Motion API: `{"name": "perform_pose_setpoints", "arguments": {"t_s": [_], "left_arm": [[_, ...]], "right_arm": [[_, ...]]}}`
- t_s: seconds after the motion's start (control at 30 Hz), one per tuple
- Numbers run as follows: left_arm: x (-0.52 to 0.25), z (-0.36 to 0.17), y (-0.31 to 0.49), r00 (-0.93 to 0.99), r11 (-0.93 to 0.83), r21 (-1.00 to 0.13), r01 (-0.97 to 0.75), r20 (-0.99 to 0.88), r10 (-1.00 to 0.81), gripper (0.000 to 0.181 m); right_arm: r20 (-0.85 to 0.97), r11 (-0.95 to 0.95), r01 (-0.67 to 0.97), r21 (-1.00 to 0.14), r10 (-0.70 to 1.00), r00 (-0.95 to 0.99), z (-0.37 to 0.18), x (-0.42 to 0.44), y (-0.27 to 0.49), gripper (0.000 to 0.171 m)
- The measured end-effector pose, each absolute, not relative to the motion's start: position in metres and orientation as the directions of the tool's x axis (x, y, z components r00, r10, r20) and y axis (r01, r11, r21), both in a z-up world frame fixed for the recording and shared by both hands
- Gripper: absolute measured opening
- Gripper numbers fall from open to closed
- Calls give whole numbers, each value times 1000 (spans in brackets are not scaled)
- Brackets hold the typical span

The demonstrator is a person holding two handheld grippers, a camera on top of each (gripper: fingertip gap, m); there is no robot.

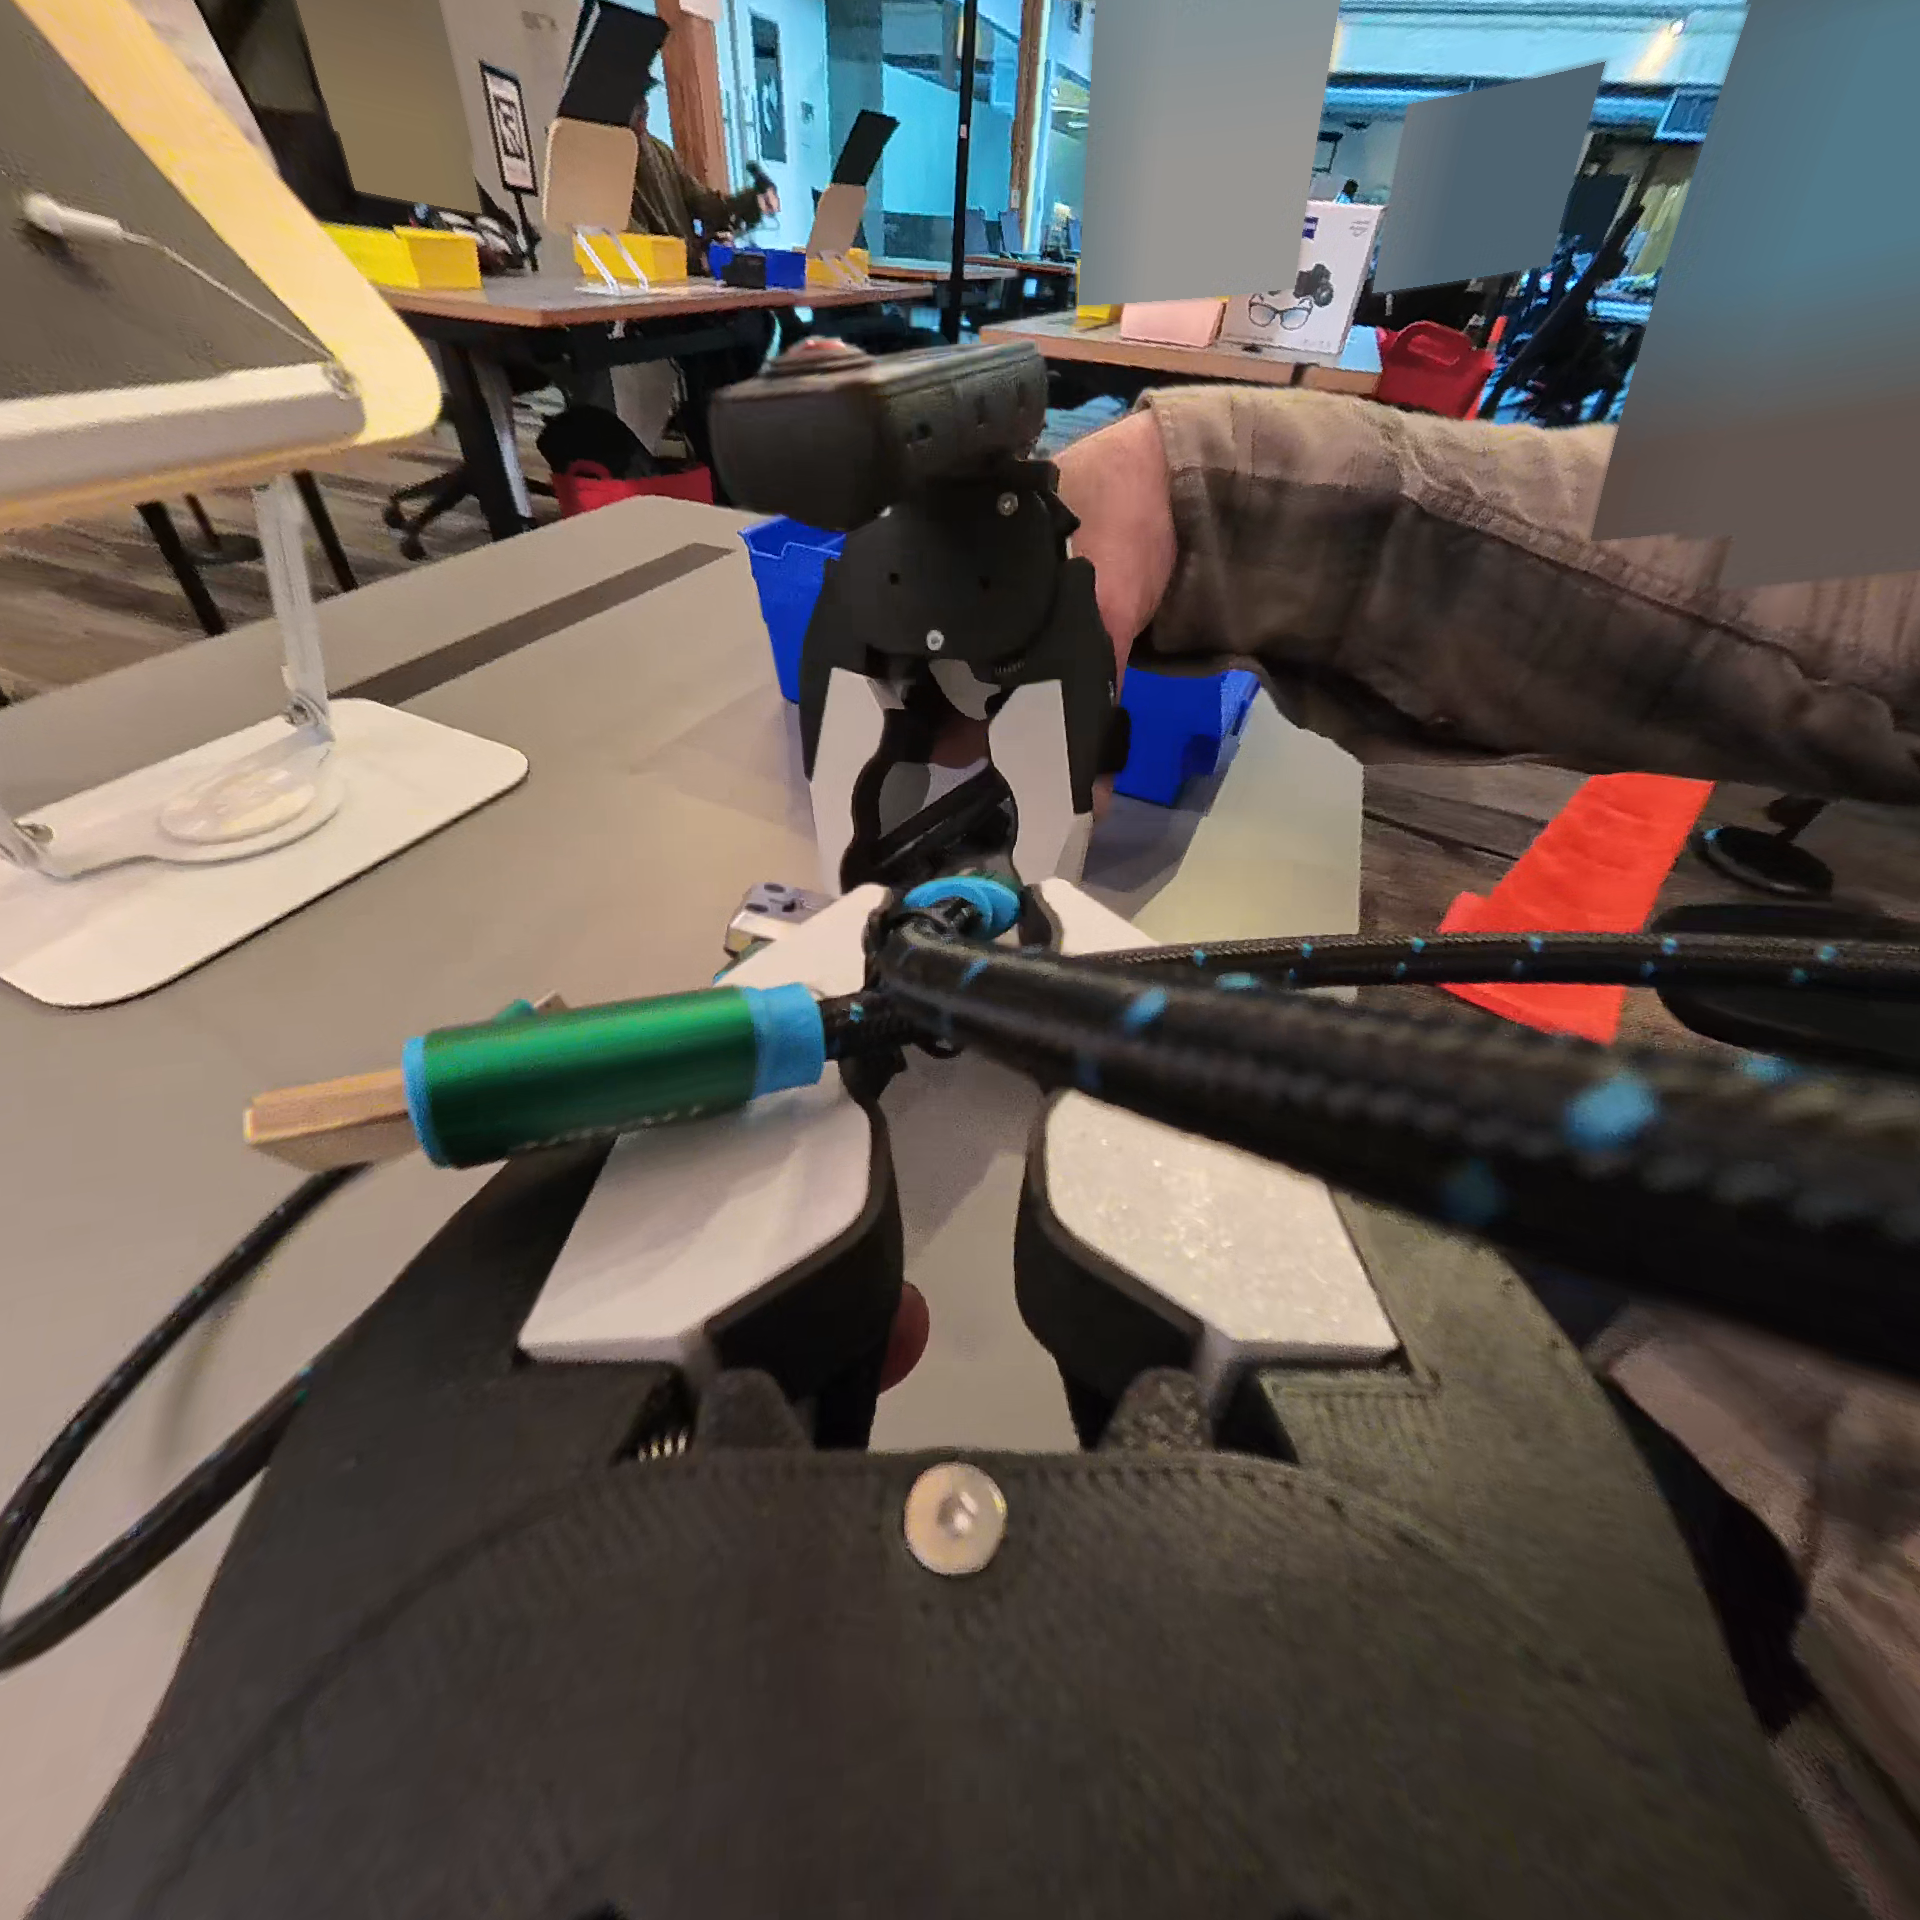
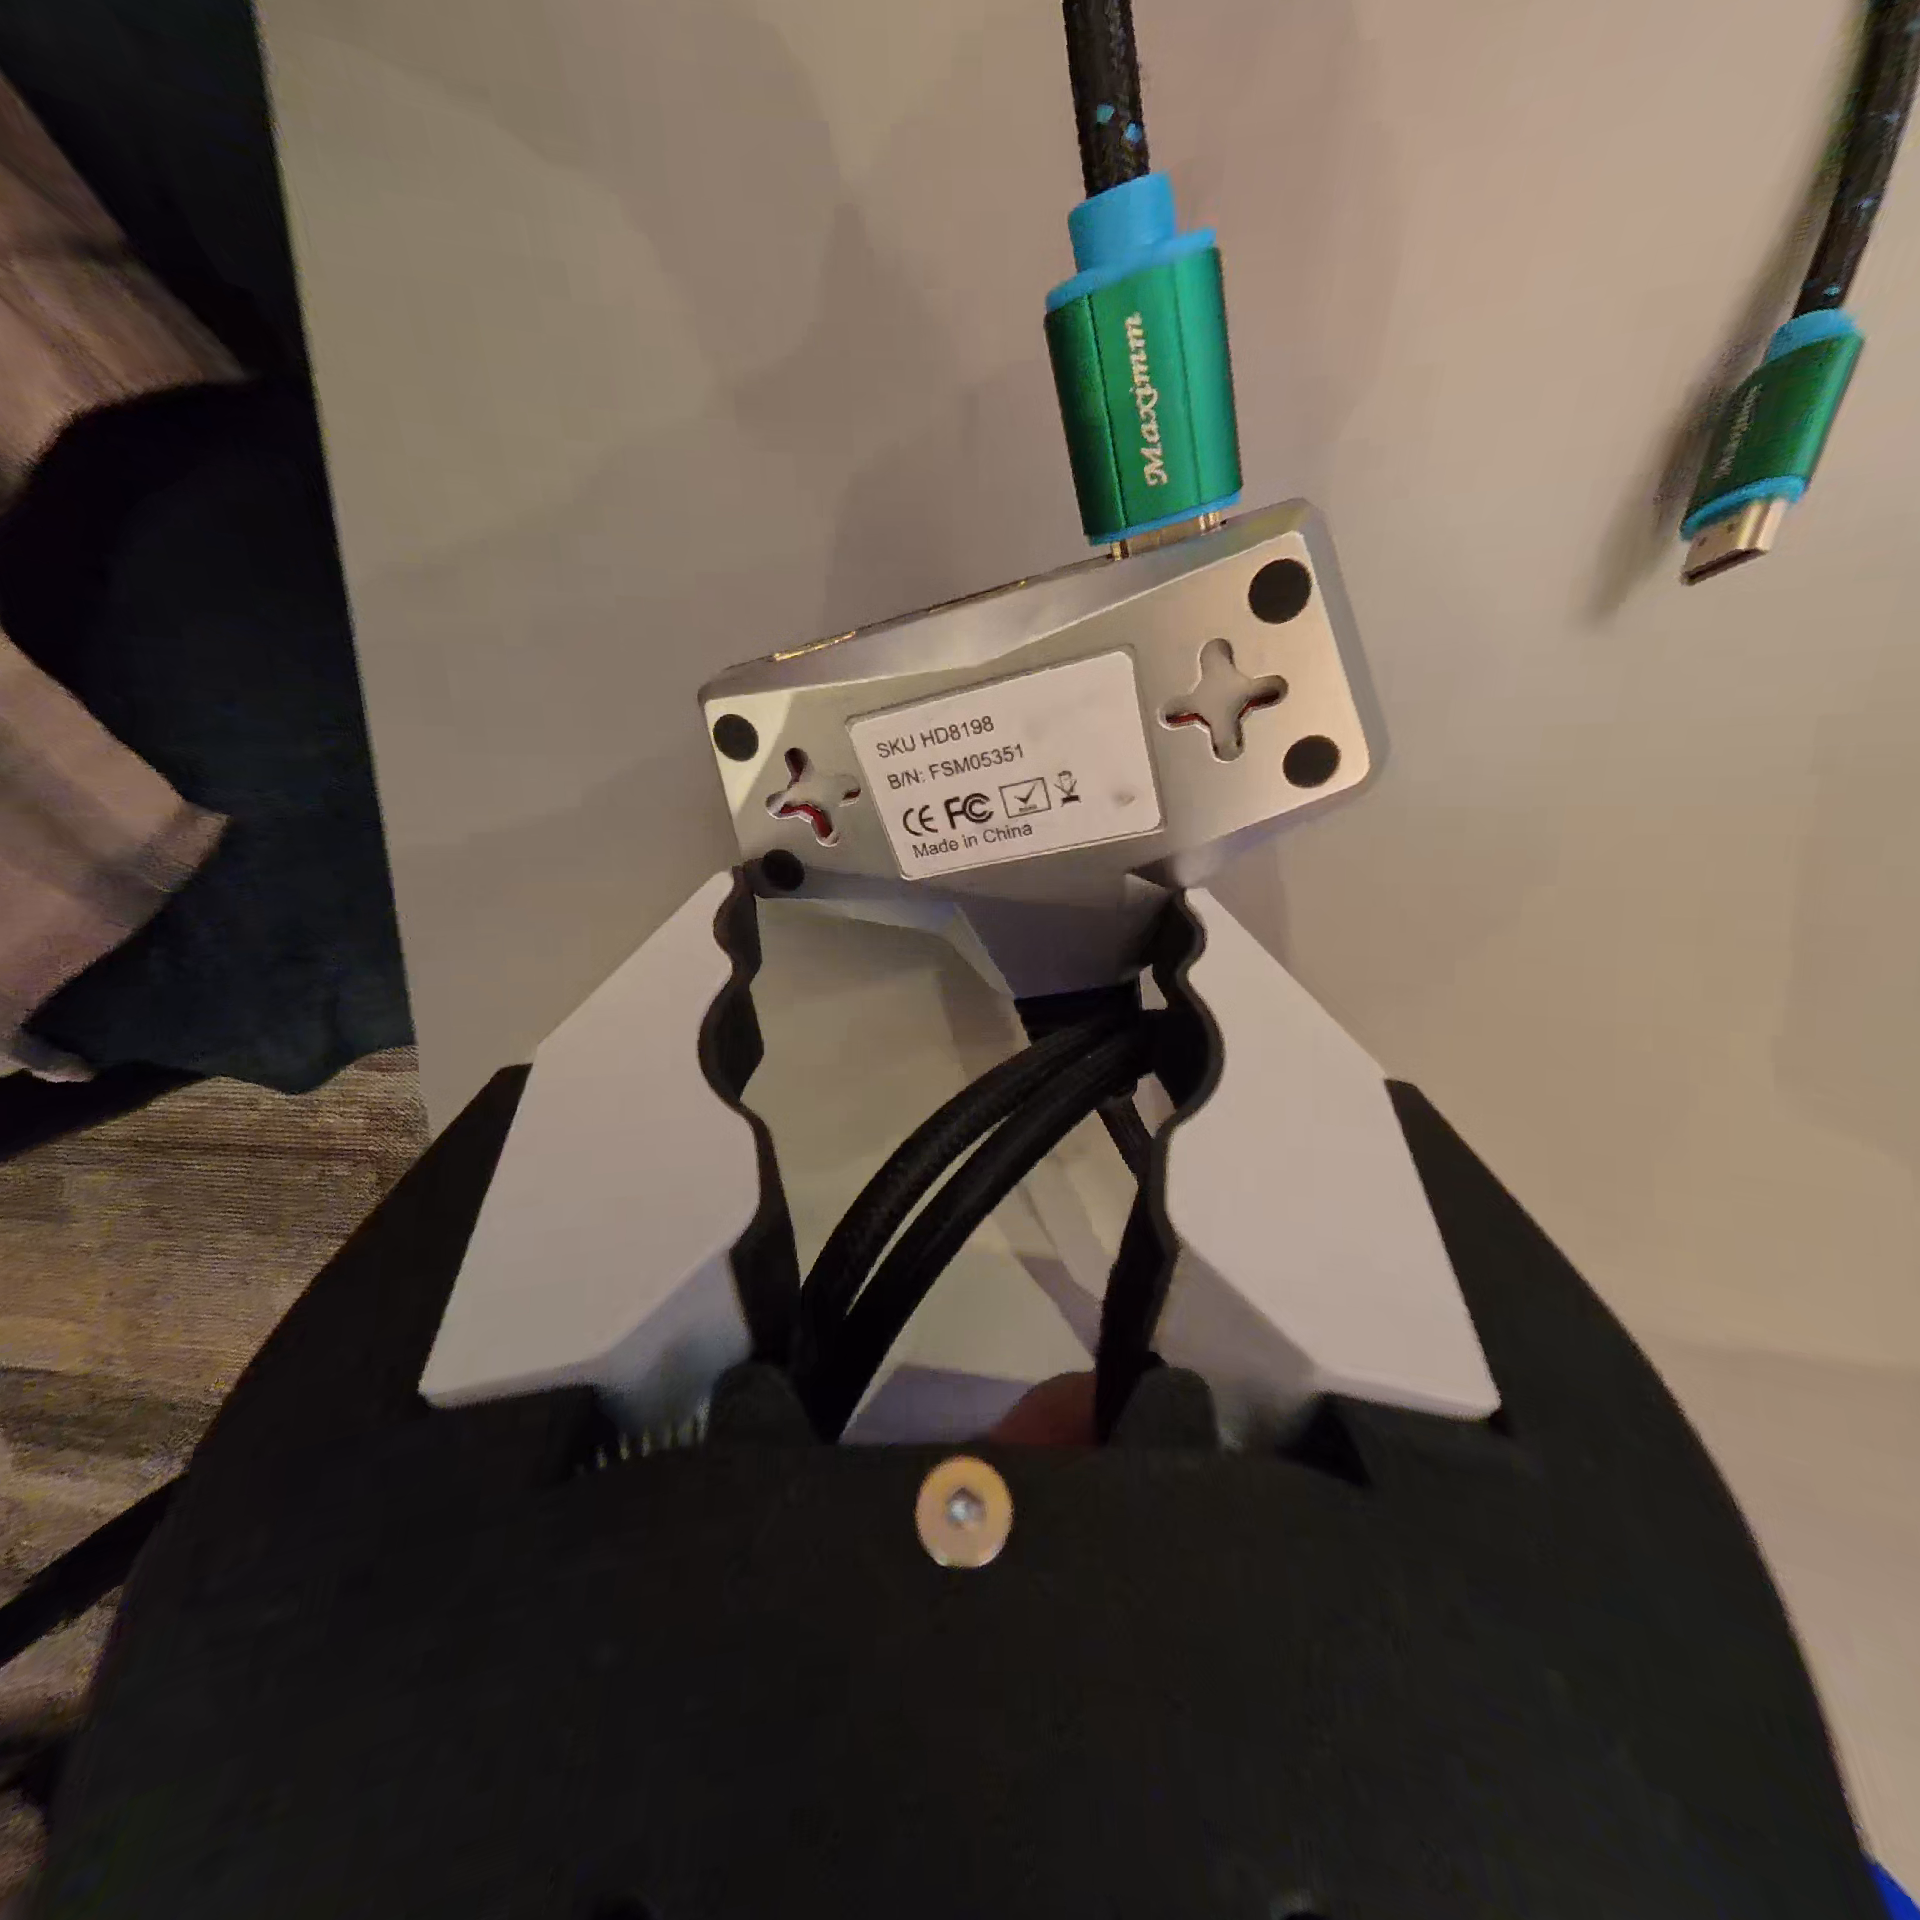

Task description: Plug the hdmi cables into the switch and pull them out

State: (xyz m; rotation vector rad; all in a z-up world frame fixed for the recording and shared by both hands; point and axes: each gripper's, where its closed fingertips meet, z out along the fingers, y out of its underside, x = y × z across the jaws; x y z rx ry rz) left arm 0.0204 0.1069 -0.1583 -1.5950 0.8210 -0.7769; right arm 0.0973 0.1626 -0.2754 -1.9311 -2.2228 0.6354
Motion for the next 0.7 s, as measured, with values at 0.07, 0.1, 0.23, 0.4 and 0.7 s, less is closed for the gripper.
{"name": "perform_pose_setpoints", "arguments": {"t_s": [0.07,0.1,0.23,0.4,0.7], "left_arm": [[25,-160,105,544,-101,-988,-115,22,-839,20],[28,-160,104,543,-86,-989,-118,8,-840,20],[32,-166,103,549,-47,-991,-121,-27,-836,20],[31,-173,107,560,-47,-993,-107,-21,-828,20],[34,-180,108,536,-16,-992,-124,-53,-843,20]], "right_arm": [[-210,88,905,-416,959,-190,-271,92,157,75],[-227,83,899,-430,954,-197,-268,89,154,75],[-288,59,869,-491,931,-226,-255,80,145,75],[-327,44,846,-531,911,-253,-246,75,138,75],[-385,42,831,-555,872,-302,-239,72,128,75]]}}
